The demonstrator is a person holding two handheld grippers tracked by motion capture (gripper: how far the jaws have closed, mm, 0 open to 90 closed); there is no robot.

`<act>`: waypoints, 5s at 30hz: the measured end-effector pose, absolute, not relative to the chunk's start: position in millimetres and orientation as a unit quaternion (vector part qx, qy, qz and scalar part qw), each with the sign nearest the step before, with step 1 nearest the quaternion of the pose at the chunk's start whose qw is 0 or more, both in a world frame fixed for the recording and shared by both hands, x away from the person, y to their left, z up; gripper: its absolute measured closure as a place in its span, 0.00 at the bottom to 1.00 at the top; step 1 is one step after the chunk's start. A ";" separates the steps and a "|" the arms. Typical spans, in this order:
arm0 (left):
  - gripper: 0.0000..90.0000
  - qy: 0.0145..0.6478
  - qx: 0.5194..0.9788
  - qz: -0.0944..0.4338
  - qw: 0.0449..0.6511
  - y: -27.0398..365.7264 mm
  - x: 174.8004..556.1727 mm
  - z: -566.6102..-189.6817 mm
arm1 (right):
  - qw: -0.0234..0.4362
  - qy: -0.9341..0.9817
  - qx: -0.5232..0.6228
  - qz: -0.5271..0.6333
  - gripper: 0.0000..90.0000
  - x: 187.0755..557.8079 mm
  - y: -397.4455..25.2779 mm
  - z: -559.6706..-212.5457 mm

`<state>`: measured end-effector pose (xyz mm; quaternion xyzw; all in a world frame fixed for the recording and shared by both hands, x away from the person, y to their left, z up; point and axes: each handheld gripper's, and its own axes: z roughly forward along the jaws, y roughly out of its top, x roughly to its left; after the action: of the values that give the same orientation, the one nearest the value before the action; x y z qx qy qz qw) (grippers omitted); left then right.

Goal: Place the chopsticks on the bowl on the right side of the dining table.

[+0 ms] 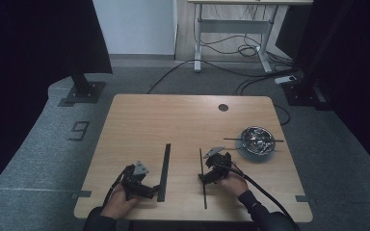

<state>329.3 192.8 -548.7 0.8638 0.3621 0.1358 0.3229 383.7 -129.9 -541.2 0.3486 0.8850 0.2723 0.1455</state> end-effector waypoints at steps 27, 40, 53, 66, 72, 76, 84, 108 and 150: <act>0.00 0.363 0.864 0.136 0.323 192.7 329.2 -548.7 | 0.118 0.906 0.367 0.175 0.18 398.2 -166.4 -524.3; 0.00 0.362 0.864 0.135 0.323 192.8 329.2 -548.6 | 0.071 0.937 0.328 0.091 0.52 414.9 -143.0 -512.5; 0.00 0.363 0.864 0.136 0.323 192.8 329.2 -548.7 | 0.017 0.940 0.336 0.046 0.75 429.1 -135.9 -510.0; 0.00 0.362 0.864 0.136 0.323 192.8 329.2 -548.7 | 0.000 0.943 0.333 0.013 0.82 437.6 -127.1 -510.1; 0.00 0.363 0.864 0.136 0.323 192.8 329.2 -548.7 | -0.005 0.943 0.332 0.010 0.89 438.0 -125.3 -510.1; 0.00 0.362 0.864 0.136 0.323 192.8 329.2 -548.8 | -0.010 0.944 0.330 0.012 0.94 439.0 -126.3 -510.2; 0.00 0.362 0.864 0.136 0.323 192.8 329.2 -548.7 | -0.008 0.947 0.322 0.013 0.95 438.8 -126.4 -510.3; 0.00 0.363 0.864 0.135 0.323 192.7 329.2 -548.7 | -0.001 0.954 0.296 0.035 0.95 426.8 -131.9 -487.8; 0.00 0.363 0.863 0.136 0.324 192.8 329.3 -548.8 | 0.034 0.940 0.337 0.041 0.95 442.8 -170.2 -391.6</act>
<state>329.3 192.8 -548.8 0.8631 0.3628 0.1355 0.3241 442.8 -170.2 -391.6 0.3365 0.9402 0.0410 0.0336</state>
